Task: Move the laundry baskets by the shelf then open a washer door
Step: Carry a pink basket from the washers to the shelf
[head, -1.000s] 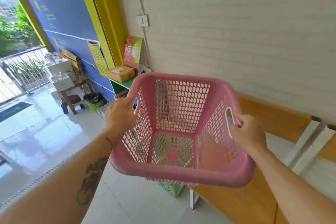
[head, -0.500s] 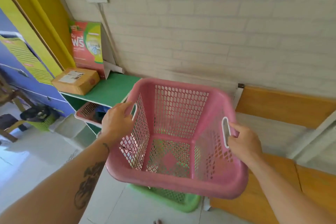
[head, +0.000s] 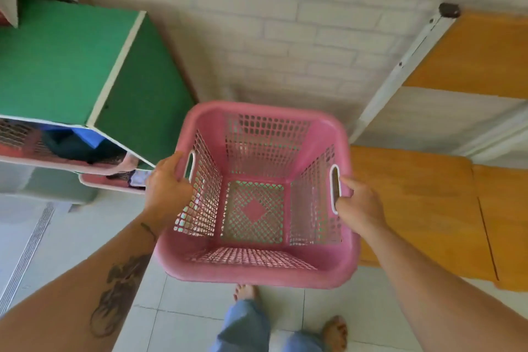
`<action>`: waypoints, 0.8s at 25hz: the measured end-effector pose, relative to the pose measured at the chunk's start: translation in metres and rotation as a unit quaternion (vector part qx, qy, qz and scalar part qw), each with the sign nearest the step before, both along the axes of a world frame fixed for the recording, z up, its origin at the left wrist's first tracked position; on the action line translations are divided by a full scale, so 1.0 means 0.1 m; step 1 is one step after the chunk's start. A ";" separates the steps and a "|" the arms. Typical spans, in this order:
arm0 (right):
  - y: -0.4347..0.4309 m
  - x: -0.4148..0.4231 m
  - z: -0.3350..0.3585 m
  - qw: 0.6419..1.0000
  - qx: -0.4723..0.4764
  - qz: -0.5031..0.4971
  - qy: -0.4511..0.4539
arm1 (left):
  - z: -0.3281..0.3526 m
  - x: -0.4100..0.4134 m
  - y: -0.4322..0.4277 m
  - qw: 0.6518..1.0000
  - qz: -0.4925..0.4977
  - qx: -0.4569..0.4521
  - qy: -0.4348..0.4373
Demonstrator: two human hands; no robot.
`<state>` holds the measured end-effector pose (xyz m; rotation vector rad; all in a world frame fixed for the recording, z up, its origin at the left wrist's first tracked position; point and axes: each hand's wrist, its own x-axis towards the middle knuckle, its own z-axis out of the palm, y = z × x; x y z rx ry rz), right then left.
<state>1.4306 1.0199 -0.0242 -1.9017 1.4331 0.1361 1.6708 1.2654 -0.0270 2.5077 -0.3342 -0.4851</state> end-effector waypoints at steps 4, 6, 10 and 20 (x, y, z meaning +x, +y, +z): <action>0.09 0.03 -0.51 0.999 0.037 0.010 0.018 | -0.52 0.02 0.07 0.993 0.035 0.014 0.111; 0.14 0.00 -0.67 0.997 0.069 0.016 0.024 | -0.67 0.03 0.10 0.987 0.023 0.034 0.153; 0.22 -0.08 -0.77 0.992 0.113 0.052 0.030 | -0.71 0.00 0.11 0.973 -0.017 0.094 0.209; 0.23 -0.86 0.43 0.997 0.045 0.055 -0.010 | 0.32 -0.75 -0.23 0.971 -0.173 0.052 0.159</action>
